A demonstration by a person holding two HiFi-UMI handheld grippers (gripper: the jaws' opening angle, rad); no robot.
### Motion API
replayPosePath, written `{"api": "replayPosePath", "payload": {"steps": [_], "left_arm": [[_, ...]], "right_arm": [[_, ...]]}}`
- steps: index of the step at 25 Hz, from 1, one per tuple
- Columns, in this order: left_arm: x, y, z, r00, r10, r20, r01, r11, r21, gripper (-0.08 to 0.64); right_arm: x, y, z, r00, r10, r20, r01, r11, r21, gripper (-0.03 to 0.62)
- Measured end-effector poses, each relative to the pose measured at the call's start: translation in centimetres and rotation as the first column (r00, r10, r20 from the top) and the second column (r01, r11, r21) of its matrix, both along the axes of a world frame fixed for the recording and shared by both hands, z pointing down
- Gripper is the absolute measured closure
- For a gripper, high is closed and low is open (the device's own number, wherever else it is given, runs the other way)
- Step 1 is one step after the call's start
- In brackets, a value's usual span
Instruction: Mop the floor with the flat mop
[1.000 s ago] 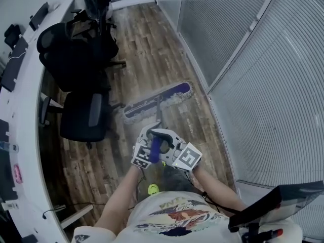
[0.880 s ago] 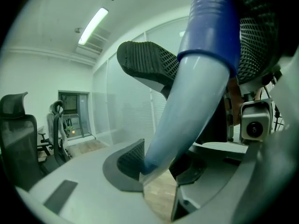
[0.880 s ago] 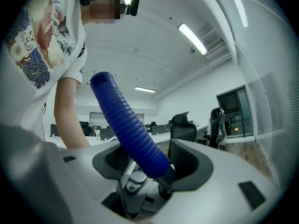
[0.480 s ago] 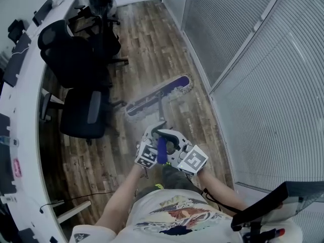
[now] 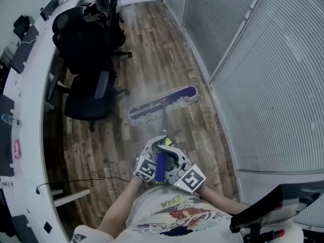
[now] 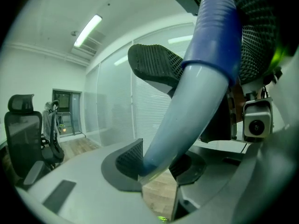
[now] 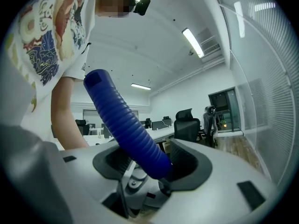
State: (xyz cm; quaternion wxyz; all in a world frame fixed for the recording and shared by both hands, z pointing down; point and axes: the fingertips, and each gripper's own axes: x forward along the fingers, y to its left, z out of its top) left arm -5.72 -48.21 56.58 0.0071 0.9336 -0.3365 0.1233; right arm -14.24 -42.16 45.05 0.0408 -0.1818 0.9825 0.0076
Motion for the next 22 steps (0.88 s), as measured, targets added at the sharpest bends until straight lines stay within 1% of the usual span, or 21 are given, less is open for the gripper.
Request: {"api": "replayPosePath", "payload": {"steps": [1, 2, 5, 6, 8, 9, 10, 12, 13, 14, 16, 18, 20, 21, 22], "left_arm": [[0.0, 2.1, -0.1, 1.000, 0.011, 0.000, -0.011, 1.000, -0.003, 0.439], [0.2, 4.0, -0.2, 1.000, 0.023, -0.003, -0.023, 1.000, -0.008, 0.437], [1.2, 8.2, -0.8, 0.998, 0.061, -0.023, -0.062, 0.998, -0.019, 0.430], [1.5, 8.9, -0.9, 0.997, 0.068, -0.028, -0.069, 0.997, -0.017, 0.426], [1.7, 9.5, -0.6, 0.998, 0.058, -0.033, -0.058, 0.998, -0.010, 0.426], [1.7, 9.7, -0.3, 0.998, 0.048, -0.033, -0.048, 0.999, -0.009, 0.426], [1.7, 9.9, -0.1, 0.999, 0.041, -0.031, -0.042, 0.999, -0.009, 0.426], [2.2, 10.1, 0.1, 0.999, 0.046, -0.025, -0.046, 0.999, -0.002, 0.426], [2.4, 10.0, 0.1, 0.998, 0.052, -0.023, -0.052, 0.999, 0.003, 0.426], [2.4, 9.9, 0.2, 0.998, 0.059, -0.021, -0.059, 0.998, 0.005, 0.426], [2.1, 9.9, 0.3, 0.997, 0.069, -0.019, -0.069, 0.998, 0.003, 0.426], [1.6, 9.5, 0.3, 0.997, 0.072, -0.016, -0.072, 0.997, 0.003, 0.426], [1.3, 8.4, 0.4, 0.997, 0.073, -0.015, -0.073, 0.997, 0.007, 0.426], [1.2, 7.8, 0.5, 0.997, 0.077, -0.015, -0.077, 0.997, 0.007, 0.426], [1.1, 7.1, 0.5, 0.997, 0.081, -0.015, -0.081, 0.997, 0.006, 0.426]], "right_arm": [[-0.1, 1.9, -0.7, 0.999, 0.019, 0.039, -0.020, 1.000, 0.000, 0.342], [0.0, 3.6, -1.1, 0.998, 0.031, 0.047, -0.031, 1.000, -0.006, 0.342], [0.9, 7.5, -0.4, 0.998, 0.049, -0.025, -0.050, 0.998, -0.037, 0.342], [1.3, 8.3, 0.2, 0.997, 0.051, -0.066, -0.054, 0.998, -0.044, 0.345], [1.7, 9.2, 1.9, 0.986, 0.030, -0.162, -0.038, 0.998, -0.049, 0.351], [1.7, 9.5, 2.2, 0.985, 0.020, -0.172, -0.029, 0.998, -0.048, 0.351], [1.8, 9.7, 2.0, 0.990, 0.022, -0.137, -0.029, 0.998, -0.047, 0.351], [2.0, 9.6, 0.7, 0.999, 0.050, -0.013, -0.050, 0.998, -0.038, 0.354], [2.0, 9.4, 0.3, 0.998, 0.057, 0.019, -0.056, 0.998, -0.029, 0.354], [2.0, 9.2, 0.1, 0.998, 0.058, 0.031, -0.058, 0.998, -0.022, 0.354], [1.6, 9.2, 0.4, 0.999, 0.051, 0.017, -0.051, 0.998, -0.023, 0.354], [1.4, 9.0, 1.6, 0.998, 0.033, -0.050, -0.035, 0.999, -0.032, 0.354], [1.1, 8.1, 2.2, 0.996, 0.022, -0.090, -0.023, 1.000, -0.015, 0.354], [0.9, 7.4, 2.0, 0.996, 0.024, -0.084, -0.024, 1.000, -0.004, 0.354], [0.7, 6.7, 1.6, 0.998, 0.033, -0.057, -0.033, 0.999, -0.002, 0.354]]}}
